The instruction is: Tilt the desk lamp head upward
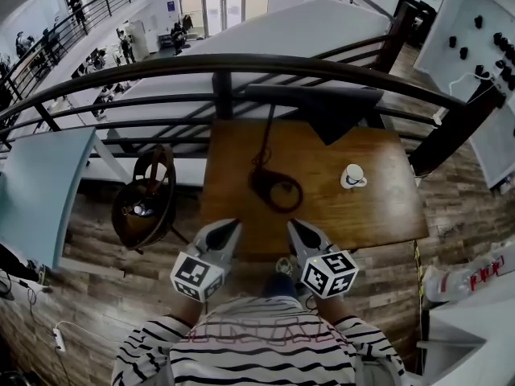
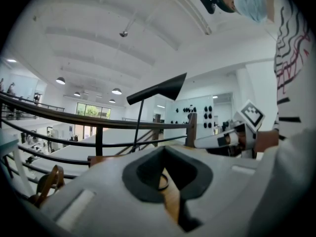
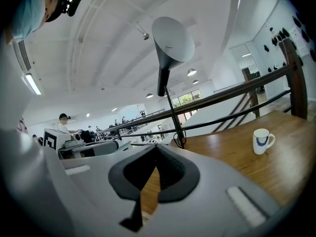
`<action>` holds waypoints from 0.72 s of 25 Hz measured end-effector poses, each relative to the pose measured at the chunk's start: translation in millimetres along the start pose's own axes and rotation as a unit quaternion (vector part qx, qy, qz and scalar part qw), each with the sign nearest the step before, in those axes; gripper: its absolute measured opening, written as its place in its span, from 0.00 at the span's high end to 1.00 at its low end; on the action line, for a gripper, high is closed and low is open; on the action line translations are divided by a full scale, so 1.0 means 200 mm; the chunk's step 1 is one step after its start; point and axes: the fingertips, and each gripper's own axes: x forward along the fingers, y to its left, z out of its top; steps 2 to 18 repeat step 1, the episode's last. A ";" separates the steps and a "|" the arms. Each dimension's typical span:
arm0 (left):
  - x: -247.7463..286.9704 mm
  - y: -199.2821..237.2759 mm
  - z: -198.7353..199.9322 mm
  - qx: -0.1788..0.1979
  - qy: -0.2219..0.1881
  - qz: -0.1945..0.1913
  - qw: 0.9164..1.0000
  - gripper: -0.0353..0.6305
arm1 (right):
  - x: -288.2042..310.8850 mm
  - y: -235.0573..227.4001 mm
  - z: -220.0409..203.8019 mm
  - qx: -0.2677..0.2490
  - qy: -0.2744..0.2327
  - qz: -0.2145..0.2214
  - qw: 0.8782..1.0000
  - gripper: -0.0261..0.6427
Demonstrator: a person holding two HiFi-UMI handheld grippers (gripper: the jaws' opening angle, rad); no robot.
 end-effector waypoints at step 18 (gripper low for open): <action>0.00 0.00 0.00 0.000 0.000 0.000 1.000 0.94 | 0.00 0.00 0.00 0.000 0.000 0.000 1.000 0.96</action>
